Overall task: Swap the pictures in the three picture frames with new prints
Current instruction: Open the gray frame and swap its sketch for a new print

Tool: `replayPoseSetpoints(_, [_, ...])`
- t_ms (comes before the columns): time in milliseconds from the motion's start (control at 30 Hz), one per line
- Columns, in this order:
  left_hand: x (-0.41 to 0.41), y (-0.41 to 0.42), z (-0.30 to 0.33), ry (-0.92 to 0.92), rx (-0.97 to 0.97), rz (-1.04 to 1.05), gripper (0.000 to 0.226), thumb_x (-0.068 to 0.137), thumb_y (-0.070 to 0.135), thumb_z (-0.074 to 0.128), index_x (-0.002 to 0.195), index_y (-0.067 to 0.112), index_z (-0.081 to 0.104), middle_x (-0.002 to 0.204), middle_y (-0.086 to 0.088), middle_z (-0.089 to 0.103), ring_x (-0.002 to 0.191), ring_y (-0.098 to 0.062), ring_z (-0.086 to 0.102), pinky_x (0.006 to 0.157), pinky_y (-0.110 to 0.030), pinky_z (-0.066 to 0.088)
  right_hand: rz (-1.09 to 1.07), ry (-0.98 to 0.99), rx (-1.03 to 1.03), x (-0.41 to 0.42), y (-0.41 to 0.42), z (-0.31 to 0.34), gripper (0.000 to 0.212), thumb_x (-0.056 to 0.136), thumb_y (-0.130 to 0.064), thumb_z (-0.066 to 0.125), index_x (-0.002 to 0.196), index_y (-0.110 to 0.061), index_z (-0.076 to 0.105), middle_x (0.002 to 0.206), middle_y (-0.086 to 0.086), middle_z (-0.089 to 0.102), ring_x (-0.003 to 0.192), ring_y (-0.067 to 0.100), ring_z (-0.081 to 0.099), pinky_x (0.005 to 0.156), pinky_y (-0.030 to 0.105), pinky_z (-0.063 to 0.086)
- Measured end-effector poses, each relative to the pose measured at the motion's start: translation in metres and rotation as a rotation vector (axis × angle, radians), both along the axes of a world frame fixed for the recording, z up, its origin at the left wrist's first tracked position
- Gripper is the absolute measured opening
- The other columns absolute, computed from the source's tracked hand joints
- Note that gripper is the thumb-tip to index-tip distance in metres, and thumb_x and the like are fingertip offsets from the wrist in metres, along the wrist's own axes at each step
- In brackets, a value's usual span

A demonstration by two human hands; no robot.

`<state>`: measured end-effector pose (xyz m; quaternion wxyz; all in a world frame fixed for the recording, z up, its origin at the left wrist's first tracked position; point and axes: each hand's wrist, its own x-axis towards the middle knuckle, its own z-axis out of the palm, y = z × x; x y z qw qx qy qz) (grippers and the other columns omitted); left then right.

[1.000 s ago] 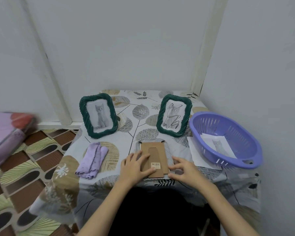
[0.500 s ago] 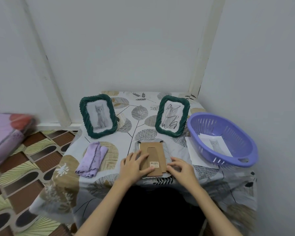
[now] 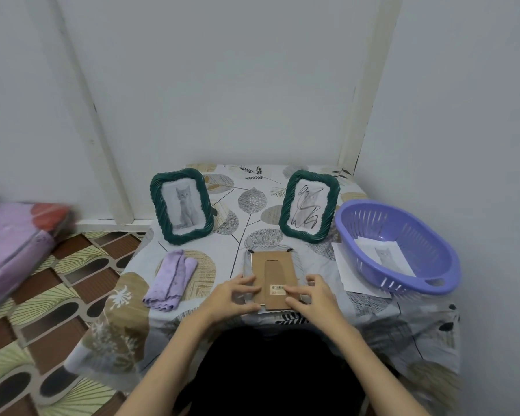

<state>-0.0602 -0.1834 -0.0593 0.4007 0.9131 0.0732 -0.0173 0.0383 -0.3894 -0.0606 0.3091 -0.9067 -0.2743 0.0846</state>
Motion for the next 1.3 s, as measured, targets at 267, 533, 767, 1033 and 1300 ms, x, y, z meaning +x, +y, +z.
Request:
replayPoseSetpoints(267, [0.002, -0.001, -0.004, -0.032, 0.184, -0.029, 0.056, 0.076, 0.049, 0.067, 0.125, 0.024, 0.057, 0.147, 0.005, 0.037, 0.141, -0.013, 0.022, 0.113, -0.024, 0.02, -0.029, -0.018, 0.004, -0.007, 0.002, 0.001, 0.029, 0.081, -0.036, 0.067, 0.11, -0.035, 0.066, 0.133, 0.007, 0.04, 0.127, 0.021, 0.039, 0.101, 0.032, 0.033])
replayPoseSetpoints(533, [0.0, -0.013, -0.005, -0.15, 0.173, 0.028, 0.082, 0.061, 0.07, 0.032, 0.118, 0.019, 0.064, 0.14, -0.001, 0.047, 0.136, -0.017, 0.034, 0.099, -0.013, 0.024, -0.047, -0.003, 0.024, -0.01, 0.003, -0.001, 0.028, 0.082, -0.034, 0.067, 0.11, -0.035, 0.066, 0.135, 0.008, 0.04, 0.129, 0.021, 0.037, 0.102, 0.032, 0.03])
replayPoseSetpoints(767, [0.002, -0.013, -0.013, -0.1, 0.13, 0.277, 0.075, 0.083, 0.062, 0.047, 0.138, 0.012, 0.04, 0.148, -0.004, 0.034, 0.142, -0.018, 0.02, 0.117, -0.038, 0.01, -0.055, 0.017, 0.061, -0.013, 0.002, -0.001, 0.029, 0.083, -0.033, 0.066, 0.11, -0.039, 0.064, 0.135, 0.006, 0.04, 0.128, 0.019, 0.038, 0.103, 0.03, 0.029])
replayPoseSetpoints(1033, [0.019, -0.025, 0.015, -0.189, -0.86, 0.518, 0.038, 0.093, 0.011, 0.051, 0.13, 0.011, 0.043, 0.122, -0.016, 0.057, 0.104, -0.03, 0.059, 0.084, -0.039, 0.049, -0.047, -0.003, -0.034, -0.022, 0.003, 0.014, 0.092, 0.052, -0.092, 0.03, 0.13, -0.046, 0.042, 0.147, 0.005, 0.027, 0.136, 0.021, 0.024, 0.108, 0.035, 0.024])
replayPoseSetpoints(1300, [0.027, -0.021, 0.025, -0.174, -1.212, 0.402, 0.048, 0.096, 0.046, 0.028, 0.125, 0.012, 0.045, 0.113, -0.003, 0.063, 0.082, -0.018, 0.07, 0.064, -0.027, 0.054, 0.242, -0.534, -0.028, -0.03, 0.021, 0.043, 0.065, 0.088, -0.032, 0.048, 0.141, -0.049, 0.015, 0.138, -0.001, 0.048, 0.111, 0.028, 0.054, 0.087, 0.04, 0.049])
